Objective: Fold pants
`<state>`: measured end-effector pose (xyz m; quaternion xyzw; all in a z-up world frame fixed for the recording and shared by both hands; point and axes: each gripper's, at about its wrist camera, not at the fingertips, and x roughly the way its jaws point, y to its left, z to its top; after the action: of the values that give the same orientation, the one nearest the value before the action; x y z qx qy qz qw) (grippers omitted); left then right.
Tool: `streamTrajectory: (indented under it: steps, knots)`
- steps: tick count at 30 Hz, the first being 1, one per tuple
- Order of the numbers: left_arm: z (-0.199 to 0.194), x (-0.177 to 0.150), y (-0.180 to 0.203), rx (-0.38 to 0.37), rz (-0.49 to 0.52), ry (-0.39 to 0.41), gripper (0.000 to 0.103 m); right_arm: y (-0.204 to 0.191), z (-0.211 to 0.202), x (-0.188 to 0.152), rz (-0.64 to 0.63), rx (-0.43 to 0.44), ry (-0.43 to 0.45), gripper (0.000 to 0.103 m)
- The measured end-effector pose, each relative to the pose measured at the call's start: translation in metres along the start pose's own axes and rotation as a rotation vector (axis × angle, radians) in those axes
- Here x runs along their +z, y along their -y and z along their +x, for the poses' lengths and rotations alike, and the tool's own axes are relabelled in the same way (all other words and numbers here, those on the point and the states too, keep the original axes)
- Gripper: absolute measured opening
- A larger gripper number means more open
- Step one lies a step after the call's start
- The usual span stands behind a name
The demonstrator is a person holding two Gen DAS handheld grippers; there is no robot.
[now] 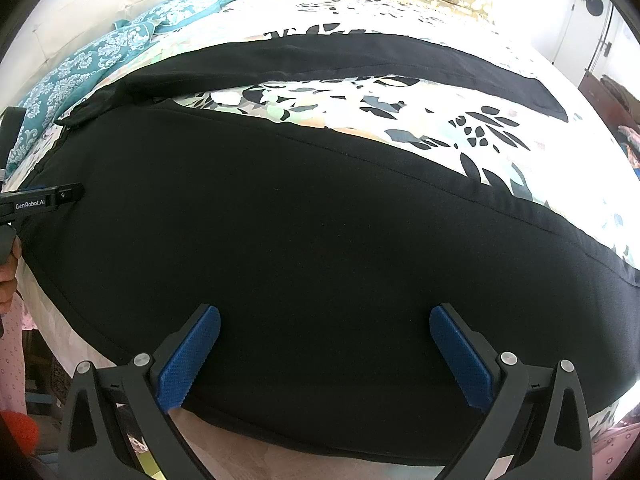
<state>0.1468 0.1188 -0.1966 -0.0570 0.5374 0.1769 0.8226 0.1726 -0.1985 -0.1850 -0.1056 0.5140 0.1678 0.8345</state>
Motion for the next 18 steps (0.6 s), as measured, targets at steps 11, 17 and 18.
streamTrajectory:
  steps: [11, 17, 18]
  knots:
    - [-0.009, 0.003, -0.006, -0.040, -0.019, -0.032, 0.102, 0.001, 0.001, 0.003, 0.005, 0.002, -0.015, 0.103]
    - [-0.036, 0.014, -0.011, -0.090, -0.009, 0.040, 0.102, 0.000, 0.002, 0.002, 0.002, -0.002, -0.008, 0.103]
    - [-0.039, 0.019, -0.014, -0.091, -0.012, 0.053, 0.102, 0.000, 0.001, 0.002, 0.002, -0.002, -0.008, 0.103]
